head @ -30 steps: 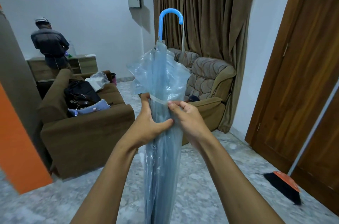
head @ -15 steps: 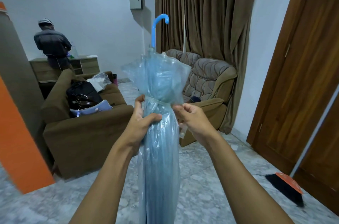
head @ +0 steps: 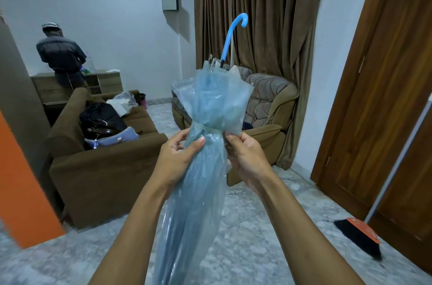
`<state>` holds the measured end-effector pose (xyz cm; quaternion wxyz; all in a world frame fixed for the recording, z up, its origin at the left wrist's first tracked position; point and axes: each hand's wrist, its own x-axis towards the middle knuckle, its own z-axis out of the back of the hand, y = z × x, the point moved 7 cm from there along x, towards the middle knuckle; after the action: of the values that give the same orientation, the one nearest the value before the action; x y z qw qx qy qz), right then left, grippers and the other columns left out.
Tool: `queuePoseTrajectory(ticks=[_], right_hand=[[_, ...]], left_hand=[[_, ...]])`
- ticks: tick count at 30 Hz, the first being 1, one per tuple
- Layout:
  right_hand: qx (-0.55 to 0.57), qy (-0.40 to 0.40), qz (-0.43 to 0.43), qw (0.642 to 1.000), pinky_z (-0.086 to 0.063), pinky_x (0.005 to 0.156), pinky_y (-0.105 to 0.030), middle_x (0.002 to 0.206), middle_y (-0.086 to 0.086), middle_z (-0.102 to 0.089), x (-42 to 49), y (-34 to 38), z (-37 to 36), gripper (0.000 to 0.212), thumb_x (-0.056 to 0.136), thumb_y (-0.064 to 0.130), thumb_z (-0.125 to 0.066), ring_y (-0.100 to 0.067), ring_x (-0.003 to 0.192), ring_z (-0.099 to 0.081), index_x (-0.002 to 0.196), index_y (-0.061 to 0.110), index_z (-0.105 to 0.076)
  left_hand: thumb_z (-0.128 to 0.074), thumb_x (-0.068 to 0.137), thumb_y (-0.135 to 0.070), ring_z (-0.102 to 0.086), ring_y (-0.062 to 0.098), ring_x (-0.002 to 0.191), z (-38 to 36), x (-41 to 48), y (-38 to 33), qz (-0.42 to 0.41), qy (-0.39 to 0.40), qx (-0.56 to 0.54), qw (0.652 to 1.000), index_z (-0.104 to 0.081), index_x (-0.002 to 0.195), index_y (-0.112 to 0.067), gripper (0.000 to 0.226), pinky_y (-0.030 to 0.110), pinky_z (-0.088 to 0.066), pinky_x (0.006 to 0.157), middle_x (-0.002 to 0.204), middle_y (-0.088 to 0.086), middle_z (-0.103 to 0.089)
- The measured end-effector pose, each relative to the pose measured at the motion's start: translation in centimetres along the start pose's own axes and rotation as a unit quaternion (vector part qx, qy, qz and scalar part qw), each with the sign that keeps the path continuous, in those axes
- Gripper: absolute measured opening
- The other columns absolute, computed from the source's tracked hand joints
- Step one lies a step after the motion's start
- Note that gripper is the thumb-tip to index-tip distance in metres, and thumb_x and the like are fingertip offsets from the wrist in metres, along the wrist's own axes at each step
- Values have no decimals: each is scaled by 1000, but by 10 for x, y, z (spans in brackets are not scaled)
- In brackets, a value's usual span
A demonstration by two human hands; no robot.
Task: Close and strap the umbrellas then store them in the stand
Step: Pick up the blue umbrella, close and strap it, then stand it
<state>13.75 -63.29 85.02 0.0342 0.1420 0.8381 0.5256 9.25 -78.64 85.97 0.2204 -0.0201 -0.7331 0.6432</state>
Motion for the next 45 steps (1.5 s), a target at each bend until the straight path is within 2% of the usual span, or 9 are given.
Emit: queuePoseTrajectory(ticks=[6,9,13,19,24,29,35,39,45], right_hand=[[-85,-7,71,994,-60,62,-27,86,-9,-73,-7,15,-11,12,94,18,-64,-15,74,-70,95,7,-60],[-121,-19,103,987,-57,60,-25,83,-7,-74,-9,23,-13,17,92,23,-68,-14,73,-69,92,7,-64],[-132,-15,96,986,-54,56,-22,72,3,-72,-13,25,-17,23,91,27,-69,-8,66,-68,91,4,-66],[-92,13,60,994,-60,60,-25,83,-5,-73,-11,22,-20,12,93,12,-65,-15,73,-72,94,0,-66],[-246,-74,138,957,-54,90,-30,110,0,-68,-4,29,-9,12,87,28,-74,-15,101,-67,79,19,-72],[-52,30,35,998,-59,76,-31,96,-9,-71,-5,11,-21,10,93,20,-66,-19,85,-69,91,12,-60],[-54,-18,76,995,-58,69,-26,81,-1,-74,-4,10,-6,12,93,18,-66,-13,77,-70,87,11,-59],[-88,-53,83,991,-59,78,-31,84,-4,-74,-4,3,1,18,91,23,-69,-15,81,-70,85,10,-59],[-183,-50,123,974,-48,64,-15,75,3,-65,-7,6,-2,22,93,24,-67,-1,67,-61,77,15,-56]], left_hand=[[-69,88,-17,-71,10,88,4,0,-13,-104,-92,137,981,-48,111,-27,33,32,-57,79,102,3,-71],[-66,89,-27,-69,12,97,-4,1,-8,-70,-30,101,992,-49,115,-33,32,34,-56,85,112,4,-69],[-77,71,-46,-60,1,114,-15,-4,3,-39,87,115,989,-34,134,-30,78,26,-50,96,129,-6,-57],[-82,66,-40,-67,19,109,-8,-3,9,-26,38,72,996,-37,129,-35,78,47,-53,95,121,9,-65],[-77,78,-15,-70,27,99,-5,-5,10,-14,-16,-23,1000,-47,122,-32,56,45,-57,83,113,16,-68],[-70,86,-11,-69,27,99,-23,-13,10,38,64,-110,991,-47,132,-16,52,38,-55,81,114,16,-68],[-57,60,-78,-32,16,127,-10,-4,-6,38,58,247,967,-55,129,-38,80,29,-29,108,124,-7,-30],[-71,77,-53,-45,6,104,0,-5,-56,-155,-112,288,938,-53,124,-33,55,20,-42,93,115,-2,-39],[-74,81,-38,-47,10,72,-15,2,-84,-301,-103,423,849,-71,108,-27,30,26,-45,66,97,-7,-46]])
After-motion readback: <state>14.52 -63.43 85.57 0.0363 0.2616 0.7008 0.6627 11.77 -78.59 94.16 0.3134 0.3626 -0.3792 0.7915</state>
